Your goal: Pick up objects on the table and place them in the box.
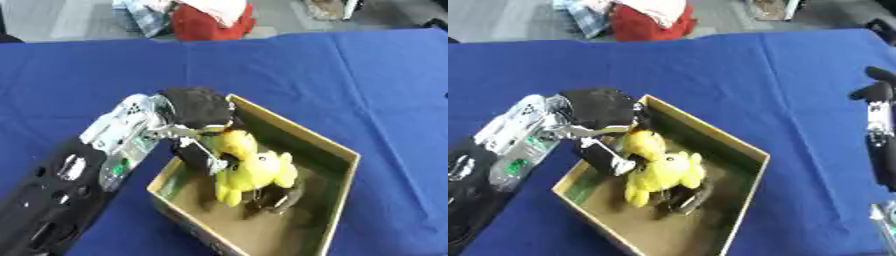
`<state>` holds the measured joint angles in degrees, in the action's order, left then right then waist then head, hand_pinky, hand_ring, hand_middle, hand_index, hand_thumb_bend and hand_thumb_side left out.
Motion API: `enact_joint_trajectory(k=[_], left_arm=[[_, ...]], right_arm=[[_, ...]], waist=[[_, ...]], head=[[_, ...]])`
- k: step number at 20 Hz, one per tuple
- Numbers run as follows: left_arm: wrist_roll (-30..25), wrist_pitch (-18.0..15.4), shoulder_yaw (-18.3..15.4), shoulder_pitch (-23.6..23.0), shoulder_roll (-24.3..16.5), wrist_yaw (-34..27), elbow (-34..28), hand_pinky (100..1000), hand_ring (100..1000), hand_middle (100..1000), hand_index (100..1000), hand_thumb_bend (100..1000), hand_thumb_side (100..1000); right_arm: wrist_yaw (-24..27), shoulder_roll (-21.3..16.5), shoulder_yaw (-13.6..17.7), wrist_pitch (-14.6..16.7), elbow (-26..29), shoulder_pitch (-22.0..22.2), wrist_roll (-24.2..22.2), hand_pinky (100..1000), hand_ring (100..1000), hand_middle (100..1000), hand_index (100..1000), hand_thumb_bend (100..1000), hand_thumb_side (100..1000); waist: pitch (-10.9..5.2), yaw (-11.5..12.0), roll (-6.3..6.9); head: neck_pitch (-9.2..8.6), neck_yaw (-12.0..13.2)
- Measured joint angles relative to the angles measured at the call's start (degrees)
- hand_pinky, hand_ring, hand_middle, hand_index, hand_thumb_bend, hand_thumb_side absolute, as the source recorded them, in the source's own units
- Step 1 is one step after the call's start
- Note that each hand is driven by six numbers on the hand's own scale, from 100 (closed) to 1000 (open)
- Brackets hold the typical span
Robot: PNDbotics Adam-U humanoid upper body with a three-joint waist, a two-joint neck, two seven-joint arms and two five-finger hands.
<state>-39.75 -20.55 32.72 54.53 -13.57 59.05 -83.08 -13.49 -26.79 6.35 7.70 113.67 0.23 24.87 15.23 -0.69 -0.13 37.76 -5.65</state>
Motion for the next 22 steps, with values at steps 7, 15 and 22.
enact_joint_trajectory(k=[7, 15, 22], left_arm=[[1.79, -3.29, -0.74, -0.13, -0.15, 10.88, -0.72, 767, 719, 648, 787, 663, 1000], [3.56, -2.44, -3.05, -0.59, -1.33, 11.35, -1.79, 775, 733, 676, 811, 638, 1000], [3.47, 0.97, -5.24, -0.66, -1.62, 4.48, -6.53, 757, 721, 675, 831, 561, 1000]], right_arm=[[-0.03, 0.31, 0.0, 0.02, 0.0, 0.07, 0.02, 895, 910, 529, 826, 100, 976], [-0.07, 0.35, 0.0, -0.01, 0.0, 0.28, 0.08, 894, 910, 528, 825, 100, 972], [-0.08, 0.41, 0.0, -0.15, 0.0, 0.3, 0.17, 894, 910, 528, 824, 100, 969]], waist=[[0.0, 0.25, -0.18], [-0.02, 0.39, -0.33], [-0.08, 0.63, -0.39]], head=[[-0.02, -0.06], [-0.18, -0.09], [-0.56, -0.32]])
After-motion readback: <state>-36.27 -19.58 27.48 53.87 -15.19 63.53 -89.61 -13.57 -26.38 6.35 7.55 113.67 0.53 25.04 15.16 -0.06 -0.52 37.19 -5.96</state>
